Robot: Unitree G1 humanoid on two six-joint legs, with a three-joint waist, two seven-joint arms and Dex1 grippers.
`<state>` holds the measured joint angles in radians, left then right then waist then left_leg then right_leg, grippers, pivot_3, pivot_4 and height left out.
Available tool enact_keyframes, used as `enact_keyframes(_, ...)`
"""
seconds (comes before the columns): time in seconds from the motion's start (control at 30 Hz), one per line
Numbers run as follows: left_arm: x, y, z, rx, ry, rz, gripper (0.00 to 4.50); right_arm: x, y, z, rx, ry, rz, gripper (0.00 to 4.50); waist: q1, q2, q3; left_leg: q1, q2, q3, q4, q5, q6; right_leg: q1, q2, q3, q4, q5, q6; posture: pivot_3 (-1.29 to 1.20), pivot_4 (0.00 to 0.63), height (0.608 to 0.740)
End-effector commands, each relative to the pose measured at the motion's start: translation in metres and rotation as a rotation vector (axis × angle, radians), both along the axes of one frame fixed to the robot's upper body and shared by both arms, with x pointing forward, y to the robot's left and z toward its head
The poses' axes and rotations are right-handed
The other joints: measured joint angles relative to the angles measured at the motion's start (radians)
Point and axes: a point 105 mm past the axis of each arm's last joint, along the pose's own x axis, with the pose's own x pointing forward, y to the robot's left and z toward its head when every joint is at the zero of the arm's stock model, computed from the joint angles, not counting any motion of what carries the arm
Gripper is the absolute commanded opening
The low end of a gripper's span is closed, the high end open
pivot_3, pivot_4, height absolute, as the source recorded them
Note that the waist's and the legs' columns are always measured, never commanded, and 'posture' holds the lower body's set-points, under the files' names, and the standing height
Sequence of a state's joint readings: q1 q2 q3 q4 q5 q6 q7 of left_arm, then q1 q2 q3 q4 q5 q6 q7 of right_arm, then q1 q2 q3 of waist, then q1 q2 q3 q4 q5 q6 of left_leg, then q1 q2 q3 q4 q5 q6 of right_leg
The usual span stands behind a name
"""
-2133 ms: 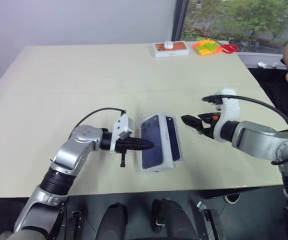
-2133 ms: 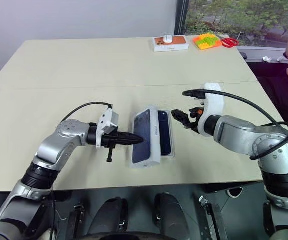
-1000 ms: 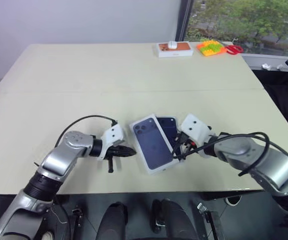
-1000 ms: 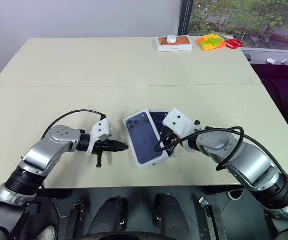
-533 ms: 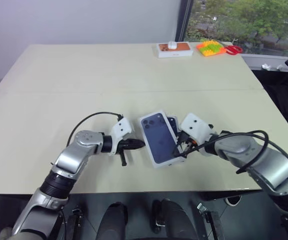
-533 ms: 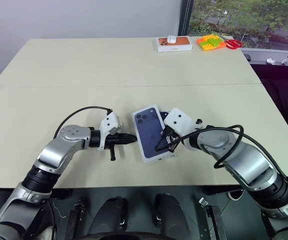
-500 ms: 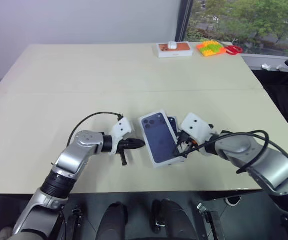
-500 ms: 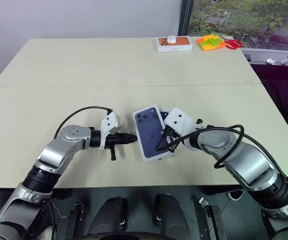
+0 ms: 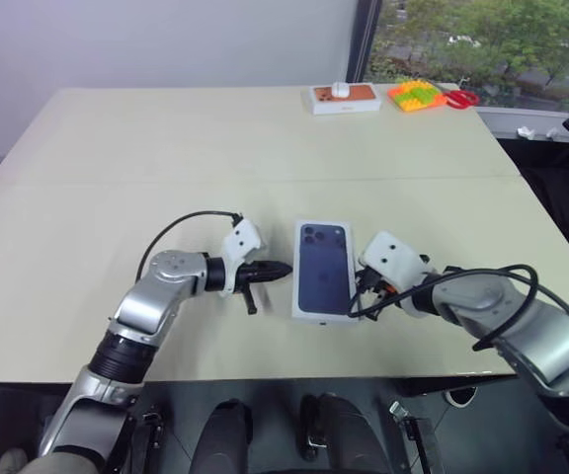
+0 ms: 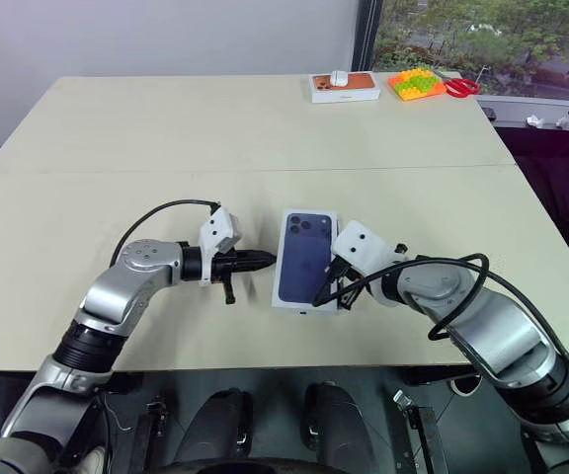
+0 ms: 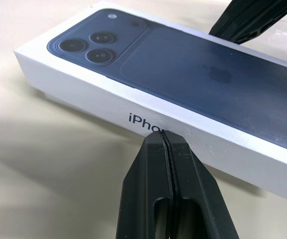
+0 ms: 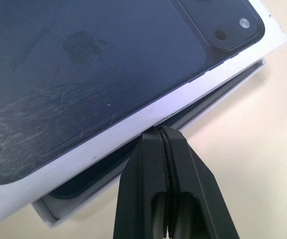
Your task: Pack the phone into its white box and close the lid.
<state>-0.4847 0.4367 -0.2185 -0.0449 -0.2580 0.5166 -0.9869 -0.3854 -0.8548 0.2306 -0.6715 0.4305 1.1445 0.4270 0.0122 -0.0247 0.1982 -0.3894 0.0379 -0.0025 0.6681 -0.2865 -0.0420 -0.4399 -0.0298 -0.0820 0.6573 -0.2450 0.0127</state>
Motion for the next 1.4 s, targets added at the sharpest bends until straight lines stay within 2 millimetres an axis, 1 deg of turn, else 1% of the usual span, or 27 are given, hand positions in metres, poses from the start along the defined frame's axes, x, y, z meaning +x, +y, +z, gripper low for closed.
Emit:
enact_keyframes(0.03,-0.008,-0.016,0.011,-0.030,-0.046,-0.080,0.00,-0.003,0.005,0.018,0.015,-0.078,0.029,0.04,0.000,0.000,0.000,0.000,0.000,0.000,0.000,0.000,0.000,0.000,0.000,0.000,0.000,0.000,0.000,0.00,0.150,0.740)
enact_keyframes(0.27,-0.009,-0.020,0.008,-0.022,-0.039,-0.089,0.00,-0.002,0.001,0.017,0.016,-0.081,0.005,0.04,0.000,0.000,0.000,0.001,0.000,0.000,0.000,0.000,0.000,0.000,0.000,0.000,0.001,0.000,0.000,0.00,0.150,0.740)
enact_keyframes(0.5,-0.008,-0.019,0.007,-0.021,-0.041,-0.078,0.00,-0.002,0.004,0.013,0.025,-0.072,0.006,0.04,0.000,0.000,0.000,0.001,0.000,0.000,0.001,0.000,0.000,0.000,0.000,0.000,0.002,0.000,0.000,0.00,0.150,0.740)
enact_keyframes(0.73,0.000,-0.017,0.009,-0.028,-0.062,-0.037,0.00,0.003,0.007,0.013,0.039,-0.081,-0.006,0.04,0.000,0.000,0.000,0.002,0.000,0.000,0.001,0.000,0.000,0.000,0.000,0.000,0.004,0.000,0.000,0.00,0.150,0.740)
enact_keyframes(1.03,0.007,-0.016,0.011,-0.037,-0.073,-0.009,0.00,0.004,0.007,0.011,0.039,-0.078,-0.016,0.04,0.000,0.000,0.000,0.002,0.000,0.000,0.001,0.000,0.000,0.001,0.000,0.000,0.005,0.000,0.000,0.00,0.150,0.740)
enact_keyframes(1.4,0.004,-0.019,0.008,-0.028,-0.071,-0.036,0.00,0.006,0.003,0.007,0.036,-0.074,-0.043,0.04,0.000,0.000,0.000,0.003,0.000,0.000,0.002,0.000,0.000,0.001,0.000,0.001,0.005,0.000,0.000,0.00,0.150,0.740)
